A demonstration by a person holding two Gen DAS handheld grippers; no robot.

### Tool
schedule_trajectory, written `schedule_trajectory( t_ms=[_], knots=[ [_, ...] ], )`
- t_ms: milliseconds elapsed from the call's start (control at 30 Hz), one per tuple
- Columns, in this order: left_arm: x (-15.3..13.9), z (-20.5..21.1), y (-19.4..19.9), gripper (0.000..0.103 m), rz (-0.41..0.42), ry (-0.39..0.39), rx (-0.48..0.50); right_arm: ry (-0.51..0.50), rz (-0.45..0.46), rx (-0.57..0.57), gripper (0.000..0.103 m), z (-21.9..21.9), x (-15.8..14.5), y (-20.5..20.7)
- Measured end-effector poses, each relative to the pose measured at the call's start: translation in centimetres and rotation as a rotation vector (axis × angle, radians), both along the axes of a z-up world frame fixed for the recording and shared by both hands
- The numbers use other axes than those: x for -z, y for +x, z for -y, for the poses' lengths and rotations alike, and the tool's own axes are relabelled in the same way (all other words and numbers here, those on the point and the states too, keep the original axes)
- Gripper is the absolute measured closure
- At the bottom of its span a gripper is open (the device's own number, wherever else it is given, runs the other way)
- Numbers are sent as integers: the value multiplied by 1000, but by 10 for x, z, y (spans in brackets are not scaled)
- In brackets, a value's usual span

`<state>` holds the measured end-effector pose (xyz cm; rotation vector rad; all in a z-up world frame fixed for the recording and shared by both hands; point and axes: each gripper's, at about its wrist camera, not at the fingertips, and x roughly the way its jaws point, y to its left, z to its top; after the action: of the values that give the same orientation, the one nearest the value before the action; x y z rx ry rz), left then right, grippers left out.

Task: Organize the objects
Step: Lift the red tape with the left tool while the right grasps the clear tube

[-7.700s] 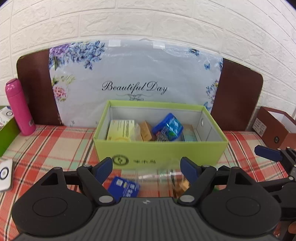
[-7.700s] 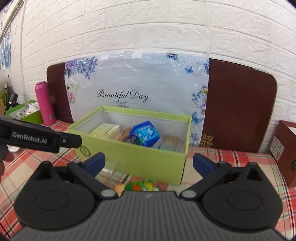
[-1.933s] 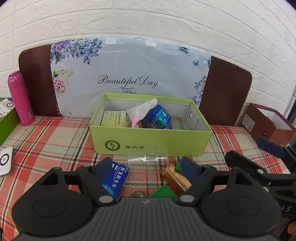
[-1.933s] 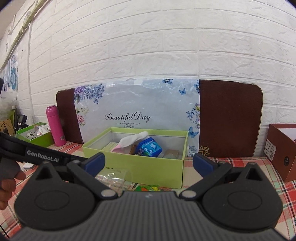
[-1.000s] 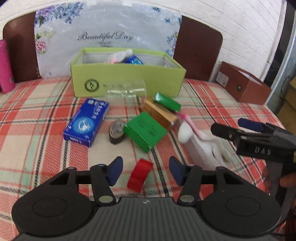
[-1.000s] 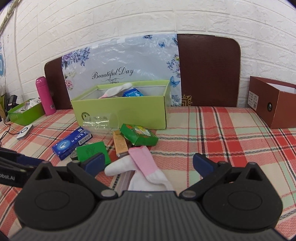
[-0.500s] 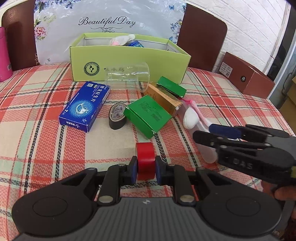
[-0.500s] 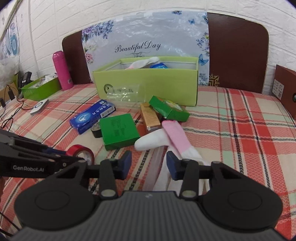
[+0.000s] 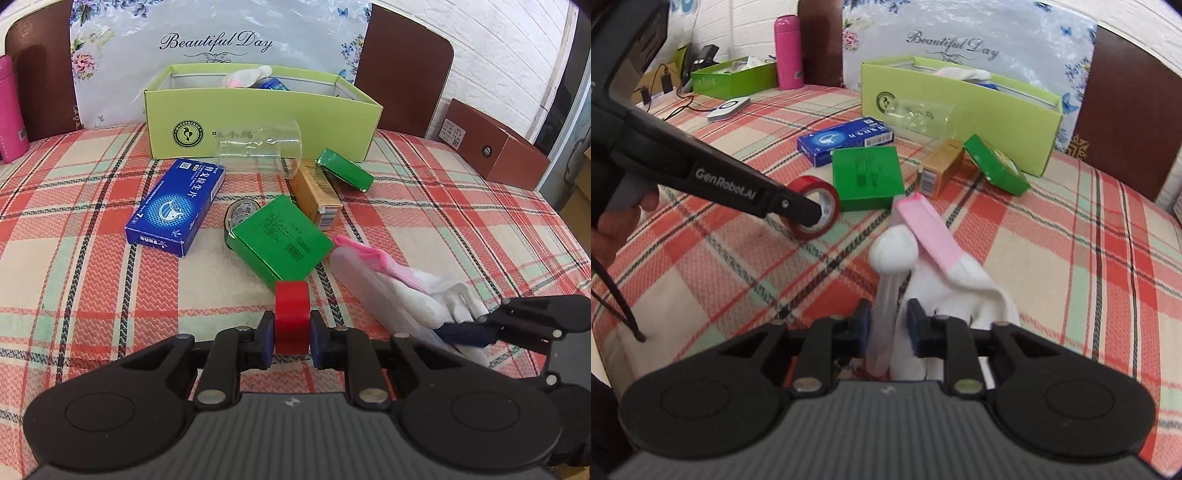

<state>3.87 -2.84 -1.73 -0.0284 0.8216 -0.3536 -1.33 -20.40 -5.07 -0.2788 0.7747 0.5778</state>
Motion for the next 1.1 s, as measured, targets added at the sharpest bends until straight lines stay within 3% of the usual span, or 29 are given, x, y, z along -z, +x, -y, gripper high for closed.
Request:
schedule_trajectory(
  t_ms=[33, 233, 367, 600, 800, 967, 1100],
  knots=[
    [0, 1, 0, 83, 0, 3, 2, 15, -1, 11, 55, 0, 0, 1],
    [0, -4, 0, 83, -1, -4, -15, 74, 34, 5, 55, -3, -8, 5],
    [1, -7, -1, 83, -5, -10, -18, 68, 4, -19, 71, -9, -6, 11],
    [5, -4, 2, 83, -14, -3, -13, 77, -21, -2, 74, -19, 6, 22],
    [8, -2, 7, 84, -30, -17, -2, 85, -31, 12, 91, -18, 4, 24],
    [4, -4, 0, 84, -22, 3, 20, 159, -66, -17, 92, -13, -6, 19],
    [-11, -12, -7, 84, 8, -10, 28, 216, -42, -33, 92, -9, -24, 14]
  ],
)
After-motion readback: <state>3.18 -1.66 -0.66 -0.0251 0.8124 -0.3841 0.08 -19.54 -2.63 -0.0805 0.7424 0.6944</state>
